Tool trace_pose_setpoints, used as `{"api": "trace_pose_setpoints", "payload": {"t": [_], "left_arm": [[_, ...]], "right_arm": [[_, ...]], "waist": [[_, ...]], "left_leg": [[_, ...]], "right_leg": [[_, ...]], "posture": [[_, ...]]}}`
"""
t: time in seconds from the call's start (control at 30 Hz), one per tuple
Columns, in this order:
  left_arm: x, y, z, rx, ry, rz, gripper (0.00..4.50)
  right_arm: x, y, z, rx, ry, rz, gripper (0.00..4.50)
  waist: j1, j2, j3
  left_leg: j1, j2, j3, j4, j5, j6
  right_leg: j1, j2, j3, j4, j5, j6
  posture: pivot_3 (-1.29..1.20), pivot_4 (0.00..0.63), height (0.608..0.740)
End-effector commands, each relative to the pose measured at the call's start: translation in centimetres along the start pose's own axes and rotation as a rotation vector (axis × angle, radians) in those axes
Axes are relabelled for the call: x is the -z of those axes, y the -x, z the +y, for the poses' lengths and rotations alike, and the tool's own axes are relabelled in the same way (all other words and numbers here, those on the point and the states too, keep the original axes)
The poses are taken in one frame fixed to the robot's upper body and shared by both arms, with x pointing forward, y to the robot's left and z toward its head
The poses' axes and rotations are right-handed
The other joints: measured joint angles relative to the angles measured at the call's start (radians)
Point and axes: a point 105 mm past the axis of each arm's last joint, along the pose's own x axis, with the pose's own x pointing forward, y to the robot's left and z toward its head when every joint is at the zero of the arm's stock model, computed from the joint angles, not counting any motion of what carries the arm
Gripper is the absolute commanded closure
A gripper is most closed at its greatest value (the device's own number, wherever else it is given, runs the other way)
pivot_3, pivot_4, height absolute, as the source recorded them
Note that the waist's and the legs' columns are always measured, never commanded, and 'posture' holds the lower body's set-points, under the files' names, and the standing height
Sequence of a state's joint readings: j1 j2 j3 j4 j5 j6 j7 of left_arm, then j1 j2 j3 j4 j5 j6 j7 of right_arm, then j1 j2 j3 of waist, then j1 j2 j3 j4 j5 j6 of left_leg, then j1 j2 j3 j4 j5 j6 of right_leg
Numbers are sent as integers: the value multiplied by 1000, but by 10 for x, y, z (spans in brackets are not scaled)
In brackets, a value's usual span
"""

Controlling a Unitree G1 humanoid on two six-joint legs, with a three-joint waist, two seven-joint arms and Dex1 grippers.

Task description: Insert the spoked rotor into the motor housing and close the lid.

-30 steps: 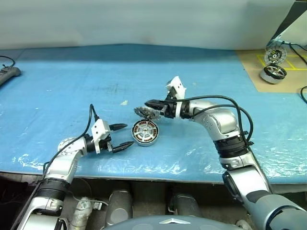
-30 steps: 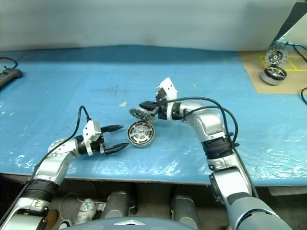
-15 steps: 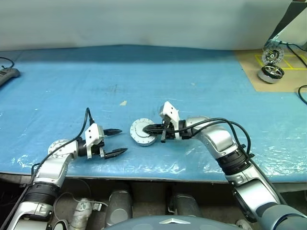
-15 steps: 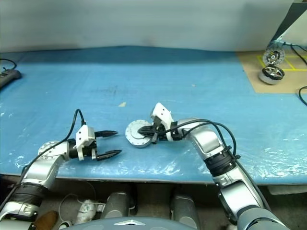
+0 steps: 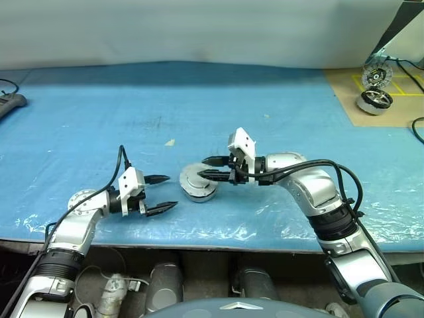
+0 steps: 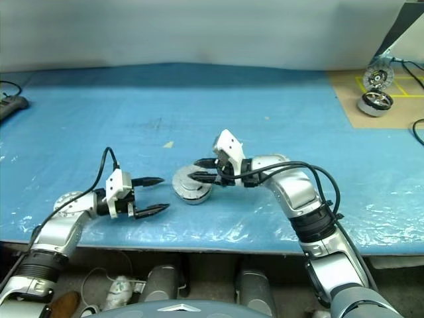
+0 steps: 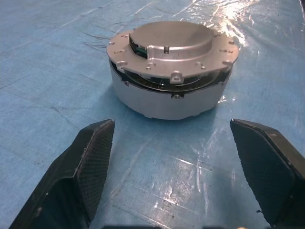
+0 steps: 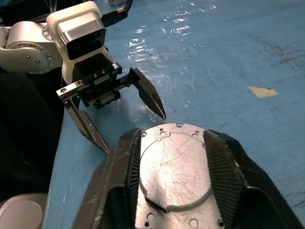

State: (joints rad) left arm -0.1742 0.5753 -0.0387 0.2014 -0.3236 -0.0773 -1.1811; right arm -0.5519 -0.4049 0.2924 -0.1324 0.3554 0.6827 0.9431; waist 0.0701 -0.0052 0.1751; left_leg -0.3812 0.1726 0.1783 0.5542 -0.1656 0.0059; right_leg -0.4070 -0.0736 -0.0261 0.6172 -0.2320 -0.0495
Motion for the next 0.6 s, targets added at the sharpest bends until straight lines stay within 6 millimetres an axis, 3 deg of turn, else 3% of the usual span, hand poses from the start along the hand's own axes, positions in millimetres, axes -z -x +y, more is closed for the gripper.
{"api": "trace_pose_setpoints", "payload": {"t": [0.03, 0.13, 0.3, 0.6], "left_arm": [[-11, -1, 4, -10, -37, -27, 339], [-11, -1, 4, -16, -44, -25, 339], [-13, -3, 1, -19, -38, -34, 339], [-14, -5, 0, -26, -38, -36, 339]], "right_arm": [[-5, -7, 6, -31, 55, -2, 1081], [-2, -15, 7, -36, 52, 5, 29], [9, -25, -10, 74, 54, 45, 29], [21, -23, -2, 37, 87, 70, 29]], "waist": [[0, 0, 0], [-1, 0, 0], [-1, 0, 0], [-1, 0, 0]], "left_leg": [[0, 0, 0, 0, 0, 0], [0, 0, 0, 0, 0, 0], [0, 0, 0, 0, 0, 0], [-1, 0, 0, 0, 0, -1]], "right_leg": [[0, 0, 0, 0, 0, 0], [0, 0, 0, 0, 0, 0], [0, 0, 0, 0, 0, 0], [0, 0, 0, 0, 0, 0]], "posture": [[0, 150, 740], [0, 150, 740], [0, 150, 740], [0, 150, 740]]}}
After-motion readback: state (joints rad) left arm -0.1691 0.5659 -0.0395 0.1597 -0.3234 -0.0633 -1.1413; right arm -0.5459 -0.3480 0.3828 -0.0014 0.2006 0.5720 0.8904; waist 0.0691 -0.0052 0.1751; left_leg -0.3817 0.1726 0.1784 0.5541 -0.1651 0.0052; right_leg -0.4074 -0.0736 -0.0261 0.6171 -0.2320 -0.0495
